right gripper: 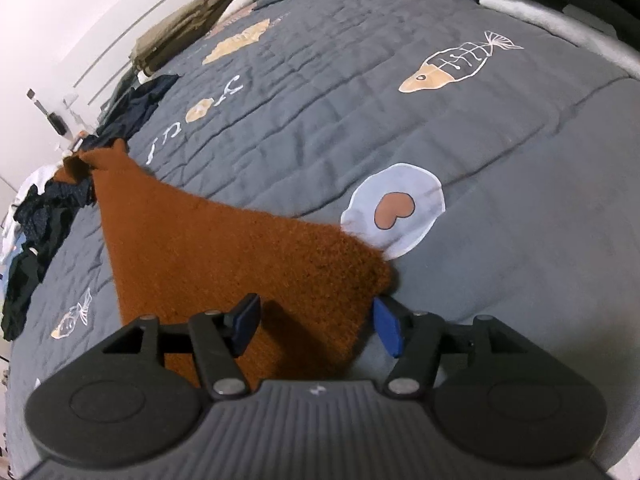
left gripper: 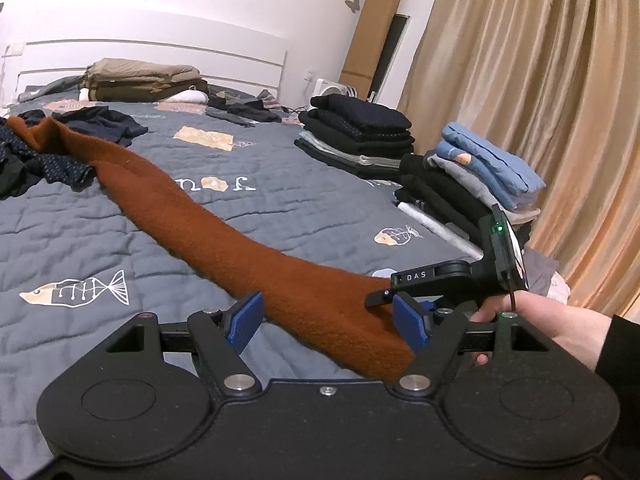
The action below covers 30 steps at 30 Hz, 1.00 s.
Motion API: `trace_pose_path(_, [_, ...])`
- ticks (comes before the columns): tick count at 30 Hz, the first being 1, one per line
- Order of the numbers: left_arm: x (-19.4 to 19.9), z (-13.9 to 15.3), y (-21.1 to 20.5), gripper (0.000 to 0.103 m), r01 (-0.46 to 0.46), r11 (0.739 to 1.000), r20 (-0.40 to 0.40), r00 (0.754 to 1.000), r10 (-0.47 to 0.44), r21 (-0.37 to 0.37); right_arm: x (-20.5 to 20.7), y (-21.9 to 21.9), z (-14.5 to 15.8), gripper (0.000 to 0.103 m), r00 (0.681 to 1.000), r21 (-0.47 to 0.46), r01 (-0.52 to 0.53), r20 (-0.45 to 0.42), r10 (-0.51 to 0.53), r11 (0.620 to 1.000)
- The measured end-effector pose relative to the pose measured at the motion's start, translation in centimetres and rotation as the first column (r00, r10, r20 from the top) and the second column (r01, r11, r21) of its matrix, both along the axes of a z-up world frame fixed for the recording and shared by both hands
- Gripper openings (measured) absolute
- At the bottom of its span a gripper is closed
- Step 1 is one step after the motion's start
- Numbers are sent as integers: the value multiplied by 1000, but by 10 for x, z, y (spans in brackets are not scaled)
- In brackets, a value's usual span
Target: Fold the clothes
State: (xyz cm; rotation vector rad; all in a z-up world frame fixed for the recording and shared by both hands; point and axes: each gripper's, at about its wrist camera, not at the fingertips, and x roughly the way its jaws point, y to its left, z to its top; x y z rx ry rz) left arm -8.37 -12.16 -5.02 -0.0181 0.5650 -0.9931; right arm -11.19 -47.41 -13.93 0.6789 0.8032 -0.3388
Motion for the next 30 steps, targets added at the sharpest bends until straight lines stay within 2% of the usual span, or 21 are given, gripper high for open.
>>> trace_pose_path(4, [2, -2, -1, 70, -6, 1000, -2, 1000, 6, 7, -1, 0, 5, 61, 999, -19, 37, -29, -37, 999])
trace_pose_path(6, [2, -3, -1, 70, -7, 1000, -2, 1000, 7, 10, 0, 1, 6, 61, 998, -60, 42, -44, -45, 997])
trace_pose_path(12, [4, -4, -5, 70, -12, 1000, -7, 1000, 12, 14, 5, 10, 2, 62, 1000, -66, 3, -27, -5, 998])
trace_pose_path(13, [4, -4, -5, 70, -11, 1000, -6, 1000, 11, 15, 6, 12, 2, 60, 1000, -56, -4, -21, 3, 998])
trace_pose_path(15, [4, -4, -6, 70, -8, 1000, -3, 1000, 8, 18, 7, 15, 4, 44, 1000, -35, -27, 5, 27, 999])
trace_pose_path(16, [4, -5, -5, 70, -7, 1000, -2, 1000, 7, 20, 8, 16, 5, 23, 999, -18, -46, 18, 47, 999])
trace_pose_path(17, [3, -5, -5, 70, -6, 1000, -2, 1000, 6, 22, 8, 18, 6, 11, 998, -5, -58, 30, 58, 998])
trace_pose_path(20, [3, -4, -5, 70, -7, 1000, 0, 1000, 7, 24, 7, 25, 15, 9, 994, -18, -81, 71, 82, 997])
trace_pose_path(24, [3, -4, -4, 70, -13, 1000, -1, 1000, 13, 24, -1, 19, 40, 8, 987, -81, -16, 156, 28, 997])
trace_pose_path(30, [4, -6, -5, 70, -14, 999, -1, 1000, 14, 33, -22, -19, 76, 7, 949, -188, 210, 277, -153, 960])
